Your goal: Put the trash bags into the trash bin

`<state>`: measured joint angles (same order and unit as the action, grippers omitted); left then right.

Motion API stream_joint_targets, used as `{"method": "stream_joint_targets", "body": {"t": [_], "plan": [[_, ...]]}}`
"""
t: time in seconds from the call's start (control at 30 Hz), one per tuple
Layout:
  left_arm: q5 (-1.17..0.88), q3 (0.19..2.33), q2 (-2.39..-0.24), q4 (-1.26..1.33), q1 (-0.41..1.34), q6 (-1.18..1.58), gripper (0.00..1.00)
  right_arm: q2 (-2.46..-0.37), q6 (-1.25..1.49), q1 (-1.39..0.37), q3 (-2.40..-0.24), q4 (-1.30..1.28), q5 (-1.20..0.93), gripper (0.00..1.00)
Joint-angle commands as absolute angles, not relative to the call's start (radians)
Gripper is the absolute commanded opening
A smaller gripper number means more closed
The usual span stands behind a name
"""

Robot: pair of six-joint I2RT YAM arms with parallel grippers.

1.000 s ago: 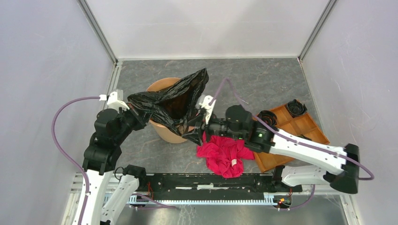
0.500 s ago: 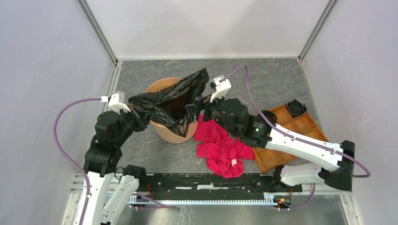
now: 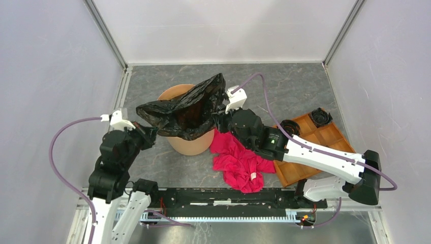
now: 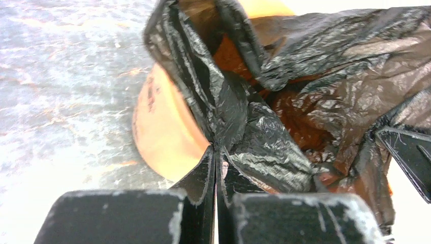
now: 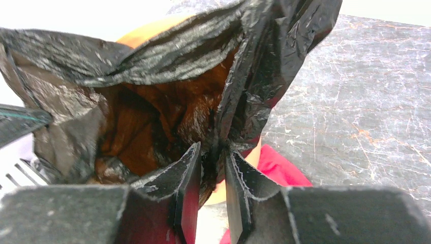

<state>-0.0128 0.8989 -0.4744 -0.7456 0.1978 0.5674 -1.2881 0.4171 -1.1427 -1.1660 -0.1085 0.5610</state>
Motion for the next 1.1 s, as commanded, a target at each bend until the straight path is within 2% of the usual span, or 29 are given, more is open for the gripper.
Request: {"method": "stream_joint_targets", "body": {"t": [0.0, 0.07, 0.23, 0.27, 0.33, 0.43, 0.53, 0.6, 0.8, 1.07], "plan": [[0.149, 0.887, -0.38, -0.864, 0.195, 0.63, 0.02, -1.24, 0.352, -1.145, -1.108, -0.052, 0.49, 0.32], [0.154, 0.897, -0.346, -0.893, 0.195, 0.638, 0.02, -1.225, 0.336, -1.145, -1.085, -0.039, 0.452, 0.43], [0.061, 0.869, -0.316, -0.883, 0.195, 0.65, 0.02, -1.206, 0.318, -1.145, -1.064, -0.012, 0.386, 0.42], [0.046, 0.863, -0.318, -0.882, 0.195, 0.652, 0.02, -1.204, 0.318, -1.144, -1.069, -0.023, 0.368, 0.53], [0.019, 0.851, -0.325, -0.883, 0.195, 0.652, 0.02, -1.193, 0.312, -1.145, -1.071, -0.032, 0.323, 0.64], [0.017, 0.843, -0.325, -0.894, 0.195, 0.65, 0.02, -1.17, 0.321, -1.145, -1.048, -0.046, 0.311, 0.63], [0.034, 0.836, -0.323, -0.911, 0.195, 0.65, 0.02, -1.143, 0.323, -1.145, -1.007, -0.048, 0.315, 0.52], [0.051, 0.833, -0.33, -0.928, 0.195, 0.654, 0.02, -1.121, 0.327, -1.144, -0.977, -0.042, 0.328, 0.37], [0.185, 0.825, -0.407, -0.967, 0.195, 0.692, 0.02, -1.109, 0.286, -1.144, -0.898, 0.064, 0.364, 0.01], [0.21, 0.793, -0.595, -0.829, 0.195, 0.779, 0.02, -1.179, 0.212, -1.113, -0.816, 0.234, 0.382, 0.0]]}}
